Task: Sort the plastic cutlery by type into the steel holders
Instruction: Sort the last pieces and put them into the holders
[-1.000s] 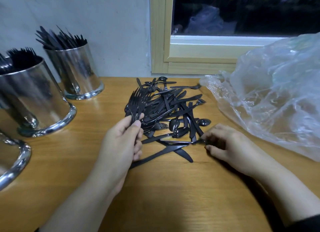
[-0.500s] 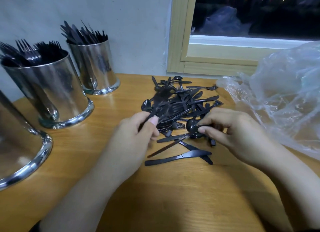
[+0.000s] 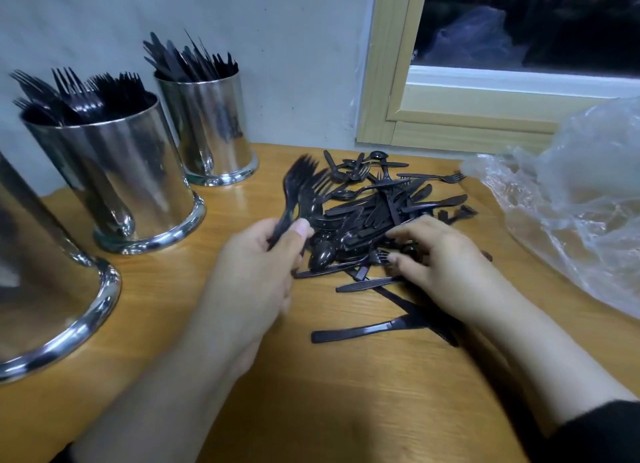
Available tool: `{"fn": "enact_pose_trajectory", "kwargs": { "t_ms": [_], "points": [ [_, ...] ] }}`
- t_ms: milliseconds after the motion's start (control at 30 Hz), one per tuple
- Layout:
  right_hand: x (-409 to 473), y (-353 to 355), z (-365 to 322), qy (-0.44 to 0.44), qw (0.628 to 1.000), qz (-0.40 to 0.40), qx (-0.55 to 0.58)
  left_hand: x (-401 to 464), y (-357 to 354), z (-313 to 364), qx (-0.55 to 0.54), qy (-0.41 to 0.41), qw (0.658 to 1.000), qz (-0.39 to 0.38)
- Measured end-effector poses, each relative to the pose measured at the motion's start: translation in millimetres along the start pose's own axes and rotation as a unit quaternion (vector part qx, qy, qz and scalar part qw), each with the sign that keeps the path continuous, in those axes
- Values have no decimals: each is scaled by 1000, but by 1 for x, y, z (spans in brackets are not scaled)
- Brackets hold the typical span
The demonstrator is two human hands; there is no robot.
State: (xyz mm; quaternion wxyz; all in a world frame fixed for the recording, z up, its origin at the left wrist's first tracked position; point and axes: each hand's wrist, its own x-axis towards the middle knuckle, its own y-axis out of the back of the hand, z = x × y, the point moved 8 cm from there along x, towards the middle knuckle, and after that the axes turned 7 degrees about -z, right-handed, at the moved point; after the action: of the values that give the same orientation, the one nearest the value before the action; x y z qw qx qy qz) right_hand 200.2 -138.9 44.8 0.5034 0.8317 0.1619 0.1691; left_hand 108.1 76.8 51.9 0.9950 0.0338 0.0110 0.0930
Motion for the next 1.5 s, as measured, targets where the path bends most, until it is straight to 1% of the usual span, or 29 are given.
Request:
{"fn": "enact_pose_trajectory", "kwargs": {
  "t_ms": [67, 133, 267, 467, 567, 667, 767, 833, 900, 933, 967, 1067, 1100, 1167, 1233, 1267, 1300, 1367, 1433, 1500],
  "points": [
    [2, -10, -1, 12, 999, -36, -17, 2, 5, -2, -27, 7, 1000, 12],
    [2, -12, -3, 8, 999, -43, -27, 2, 6, -2, -24, 15, 1000, 11],
    [3, -14, -3, 0, 999, -38, -29, -2, 7, 1, -2, 12, 1000, 8],
    [2, -15, -5, 19, 999, -14, -49, -2, 4, 4, 4, 4, 1000, 3],
    [-1, -3, -8, 47, 997, 55, -38, 1, 2, 10, 76, -37, 996, 16],
    [-8, 14, -13, 81, 989, 126, 1, 4, 5, 19, 169, -87, 981, 46],
    [-13, 18, -26, 136, 981, 133, 33, 6, -3, 20, 257, -92, 961, 42],
    [-15, 17, -30, 158, 978, 129, 45, 6, -7, 20, 279, -94, 954, 52],
    [-16, 17, -31, 167, 976, 129, 53, 4, -8, 26, 305, -114, 943, 68],
    [-16, 18, -31, 168, 975, 132, 58, 4, -10, 28, 318, -118, 939, 58],
    [-16, 19, -31, 169, 974, 137, 64, 5, -15, 27, 324, -110, 939, 33],
    [-18, 25, -30, 166, 967, 166, 102, 8, -37, 13, 306, -65, 946, -84],
    [-18, 27, -29, 161, 965, 172, 117, 8, -43, 9, 299, -56, 947, -104],
    [-16, 34, -17, 132, 963, 189, 140, 8, -49, 4, 270, -50, 955, -112],
    [-11, 43, 11, 70, 965, 214, 133, 11, -48, 0, 221, -36, 970, -96],
    [-7, 47, 28, 31, 970, 216, 111, 13, -46, -2, 192, -23, 977, -88],
    [-3, 49, 45, -8, 976, 201, 82, 14, -44, -5, 162, -7, 983, -80],
    [3, 49, 73, -73, 986, 145, 25, 15, -42, -10, 103, 23, 992, -71],
    [8, 47, 89, -100, 990, 98, -13, 15, -41, -12, 90, 25, 993, -67],
    [15, 41, 96, -105, 992, 60, -35, 15, -42, -10, 96, 16, 993, -65]
  ]
}}
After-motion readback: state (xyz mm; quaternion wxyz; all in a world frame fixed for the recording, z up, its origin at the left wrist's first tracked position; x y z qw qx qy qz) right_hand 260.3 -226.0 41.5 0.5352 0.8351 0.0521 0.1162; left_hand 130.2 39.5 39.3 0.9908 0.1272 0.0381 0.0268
